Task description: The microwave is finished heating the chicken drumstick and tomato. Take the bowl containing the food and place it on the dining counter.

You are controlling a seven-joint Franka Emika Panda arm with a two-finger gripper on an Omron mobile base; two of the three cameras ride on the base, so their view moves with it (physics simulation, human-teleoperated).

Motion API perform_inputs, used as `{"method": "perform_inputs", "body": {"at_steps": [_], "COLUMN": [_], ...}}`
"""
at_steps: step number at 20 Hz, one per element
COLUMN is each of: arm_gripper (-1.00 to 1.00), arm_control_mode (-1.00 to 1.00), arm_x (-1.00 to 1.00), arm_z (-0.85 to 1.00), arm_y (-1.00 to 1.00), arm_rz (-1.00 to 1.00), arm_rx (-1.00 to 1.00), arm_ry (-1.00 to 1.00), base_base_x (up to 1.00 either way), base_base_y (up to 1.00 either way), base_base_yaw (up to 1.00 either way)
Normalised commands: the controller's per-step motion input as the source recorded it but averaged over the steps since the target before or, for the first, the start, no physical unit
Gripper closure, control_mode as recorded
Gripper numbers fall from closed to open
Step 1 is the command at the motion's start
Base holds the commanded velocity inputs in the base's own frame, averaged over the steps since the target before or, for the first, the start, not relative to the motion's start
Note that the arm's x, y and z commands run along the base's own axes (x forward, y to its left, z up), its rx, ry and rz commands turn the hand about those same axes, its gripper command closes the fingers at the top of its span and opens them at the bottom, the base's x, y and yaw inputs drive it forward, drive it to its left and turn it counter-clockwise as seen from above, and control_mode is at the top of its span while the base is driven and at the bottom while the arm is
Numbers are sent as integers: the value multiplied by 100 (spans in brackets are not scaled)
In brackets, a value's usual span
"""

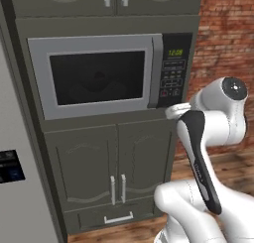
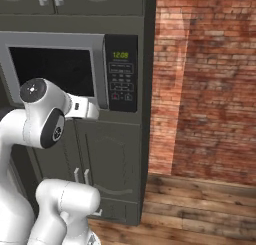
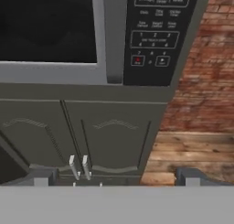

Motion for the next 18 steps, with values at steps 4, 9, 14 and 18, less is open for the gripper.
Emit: {"method": "perform_inputs", "body": {"at_steps": [4,9,14,18], "arm_gripper": [-100,-100,-100,-100], "arm_control_mode": [-100,-100,-100,-100], "arm_x": [41,68,69,69], "arm_z": [37,31,0,-11], "arm_y": [0,-3,0,8], "arm_rz": [0,0,0,0], "arm_rx": [5,2,0,0], "arm_ry": [-5,-4,-4,-24], "base_base_x": [0,0,0,0], "base_base_y": [0,0,0,0], "base_base_yaw": [0,0,0,0]}}
